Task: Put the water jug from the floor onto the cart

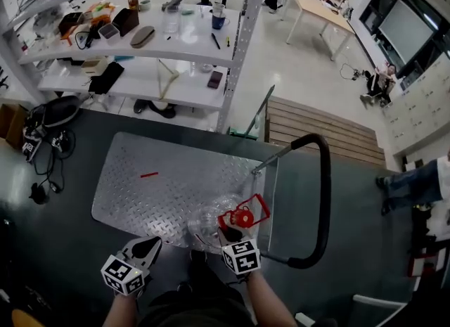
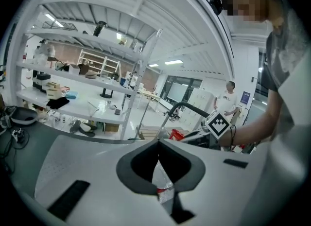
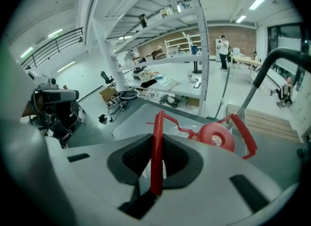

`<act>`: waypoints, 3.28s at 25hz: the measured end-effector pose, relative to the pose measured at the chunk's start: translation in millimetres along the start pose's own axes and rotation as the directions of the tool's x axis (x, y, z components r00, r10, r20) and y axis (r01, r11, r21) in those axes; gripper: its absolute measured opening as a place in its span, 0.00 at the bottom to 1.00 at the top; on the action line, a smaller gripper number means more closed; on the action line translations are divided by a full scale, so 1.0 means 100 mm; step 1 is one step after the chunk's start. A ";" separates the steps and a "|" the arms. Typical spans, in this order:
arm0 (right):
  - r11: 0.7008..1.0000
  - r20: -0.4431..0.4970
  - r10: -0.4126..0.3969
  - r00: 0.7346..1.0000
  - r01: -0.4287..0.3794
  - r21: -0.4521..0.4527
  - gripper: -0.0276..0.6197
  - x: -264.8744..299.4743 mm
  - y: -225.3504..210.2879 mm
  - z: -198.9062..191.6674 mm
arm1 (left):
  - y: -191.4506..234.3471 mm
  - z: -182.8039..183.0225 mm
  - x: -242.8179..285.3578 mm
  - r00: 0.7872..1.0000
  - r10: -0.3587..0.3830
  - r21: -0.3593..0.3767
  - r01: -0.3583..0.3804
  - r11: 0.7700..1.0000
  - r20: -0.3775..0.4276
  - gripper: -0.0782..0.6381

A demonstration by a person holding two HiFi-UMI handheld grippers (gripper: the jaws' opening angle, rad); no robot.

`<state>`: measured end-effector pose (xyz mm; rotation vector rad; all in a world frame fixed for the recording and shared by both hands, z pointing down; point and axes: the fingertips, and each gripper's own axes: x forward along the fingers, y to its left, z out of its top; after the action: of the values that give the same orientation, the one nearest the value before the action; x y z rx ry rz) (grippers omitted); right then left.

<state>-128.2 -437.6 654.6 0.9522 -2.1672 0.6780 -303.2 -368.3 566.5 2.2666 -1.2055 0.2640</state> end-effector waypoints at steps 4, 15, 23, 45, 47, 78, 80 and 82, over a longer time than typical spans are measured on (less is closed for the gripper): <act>0.999 0.020 -0.039 0.999 0.039 -0.021 0.10 0.14 -0.25 0.32 | 0.10 0.16 0.20 1.000 0.012 0.001 -0.012 1.000 0.001 0.12; 0.983 0.056 -0.124 0.991 0.130 -0.127 0.10 0.28 -0.56 0.73 | 0.25 0.35 0.31 1.000 -0.007 -0.015 0.008 1.000 0.018 0.12; 0.942 0.023 -0.191 0.981 0.190 -0.277 0.10 0.69 -0.46 0.78 | 0.50 0.44 0.38 0.998 -0.059 -0.007 0.059 0.998 -0.008 0.12; 0.974 0.095 -0.100 0.990 0.117 -0.196 0.24 0.95 0.17 0.85 | 0.91 0.53 0.07 0.994 -0.105 -0.003 0.105 0.994 -0.018 0.12; 0.977 0.123 -0.101 0.987 0.122 -0.177 0.27 0.90 0.19 0.87 | 0.92 0.57 0.06 0.993 -0.119 0.002 0.119 0.993 -0.011 0.12; 0.963 0.626 -0.253 0.737 0.256 0.088 0.03 -1.65 0.11 0.90 | -0.45 0.79 -0.20 0.972 -0.159 0.084 0.146 0.986 0.171 0.12; 0.964 0.638 -0.236 0.733 0.257 0.062 0.03 -1.93 0.12 0.72 | -0.75 0.69 -0.24 0.970 -0.156 0.084 0.143 0.986 0.187 0.12; 0.964 0.646 -0.219 0.731 0.263 0.029 0.03 -2.19 0.15 0.55 | -1.05 0.61 -0.30 0.966 -0.159 0.093 0.142 0.985 0.205 0.12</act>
<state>-47.9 -371.1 454.2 1.5789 -2.5481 0.1399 -240.0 -334.3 463.6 2.4900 -1.1346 0.0106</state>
